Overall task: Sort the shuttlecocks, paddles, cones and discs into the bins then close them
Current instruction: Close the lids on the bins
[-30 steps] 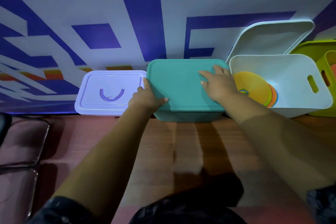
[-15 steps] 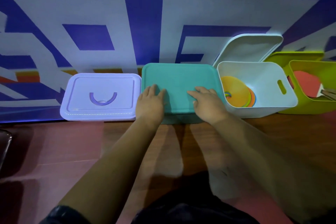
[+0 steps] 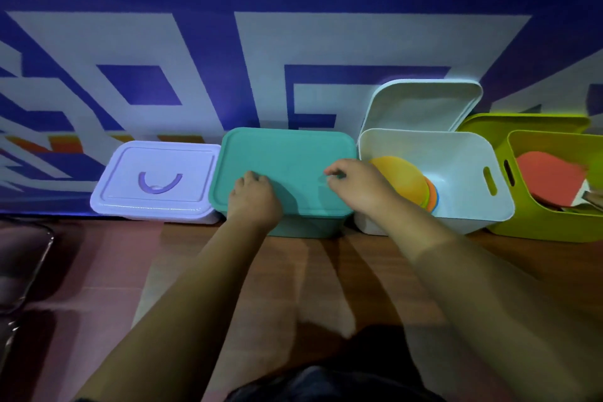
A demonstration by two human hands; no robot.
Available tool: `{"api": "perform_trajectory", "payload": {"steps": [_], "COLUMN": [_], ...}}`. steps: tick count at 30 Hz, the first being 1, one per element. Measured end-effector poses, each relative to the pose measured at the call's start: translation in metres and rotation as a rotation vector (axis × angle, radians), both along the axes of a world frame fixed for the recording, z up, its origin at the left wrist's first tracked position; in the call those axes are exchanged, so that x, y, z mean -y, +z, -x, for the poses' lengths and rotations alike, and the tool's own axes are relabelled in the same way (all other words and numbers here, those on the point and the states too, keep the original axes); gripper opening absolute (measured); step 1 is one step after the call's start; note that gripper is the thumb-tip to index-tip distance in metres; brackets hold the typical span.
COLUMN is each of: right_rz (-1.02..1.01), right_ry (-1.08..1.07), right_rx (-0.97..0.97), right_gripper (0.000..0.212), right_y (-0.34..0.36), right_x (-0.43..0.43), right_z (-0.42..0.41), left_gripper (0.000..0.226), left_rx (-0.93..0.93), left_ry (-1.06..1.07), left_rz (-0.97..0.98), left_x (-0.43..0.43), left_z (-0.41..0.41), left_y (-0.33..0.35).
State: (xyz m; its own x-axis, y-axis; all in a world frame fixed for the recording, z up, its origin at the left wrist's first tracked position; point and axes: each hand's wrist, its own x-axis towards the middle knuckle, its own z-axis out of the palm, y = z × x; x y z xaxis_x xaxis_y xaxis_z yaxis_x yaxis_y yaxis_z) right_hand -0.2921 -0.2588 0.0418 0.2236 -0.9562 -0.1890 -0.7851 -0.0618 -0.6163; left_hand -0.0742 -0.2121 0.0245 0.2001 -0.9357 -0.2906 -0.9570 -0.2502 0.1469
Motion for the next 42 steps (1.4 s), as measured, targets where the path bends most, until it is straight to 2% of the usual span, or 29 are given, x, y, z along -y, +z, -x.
{"api": "perform_trajectory", "payload": {"steps": [4,8,12,16,20,23,26,31,34,37,40,42], "right_rz": [0.009,0.028,0.067,0.1,0.113,0.087,0.041,-0.01,0.031,0.053,0.031,0.01], "right_ry": [-0.088,-0.214,-0.195,-0.129,-0.103,-0.105,-0.102,-0.282,-0.396,-0.493,-0.583,-0.614], "right_rx": [0.101,0.196,0.255,0.198,0.087,0.033,0.043,0.354,0.583,0.718,0.871,0.934], "right_gripper": [0.028,0.03,0.044,0.055,0.049,0.034,0.029,0.04,0.033,0.03,0.024,0.017], "right_y": [0.017,0.03,0.046,0.055,0.059,0.059,0.061,0.068,0.082,0.095,0.099,0.095], "right_x": [0.024,0.067,0.104,0.133,0.141,0.141,0.137,0.125,0.108,0.089,0.068,0.056], "right_z": [0.074,0.136,0.167,0.179,0.182,0.179,0.174,0.177,0.18,0.191,0.206,0.218], "left_gripper": [0.034,0.035,0.038,0.046,0.052,0.054,0.057,0.06,0.061,0.065,0.077,0.082], "left_rx": [-0.143,-0.223,-0.242,-0.156,-0.107,-0.092,-0.073,-0.075,-0.065,-0.105,-0.273,-0.297], "left_ry": [0.012,-0.082,-0.086,-0.091,-0.104,-0.116,-0.127,-0.131,-0.137,-0.083,0.048,0.063], "left_rz": [0.046,0.072,0.049,-0.014,0.016,0.01,0.02,0.029,0.03,0.039,0.212,0.371], "left_x": [0.008,0.02,0.022,0.018,0.013,0.013,0.012,0.013,0.013,0.019,0.03,0.037], "left_z": [0.068,0.129,0.165,0.171,0.169,0.169,0.167,0.165,0.166,0.17,0.176,0.182], "left_y": [0.007,0.012,0.019,0.013,0.013,0.012,0.008,0.004,0.005,0.009,0.023,0.036]}}
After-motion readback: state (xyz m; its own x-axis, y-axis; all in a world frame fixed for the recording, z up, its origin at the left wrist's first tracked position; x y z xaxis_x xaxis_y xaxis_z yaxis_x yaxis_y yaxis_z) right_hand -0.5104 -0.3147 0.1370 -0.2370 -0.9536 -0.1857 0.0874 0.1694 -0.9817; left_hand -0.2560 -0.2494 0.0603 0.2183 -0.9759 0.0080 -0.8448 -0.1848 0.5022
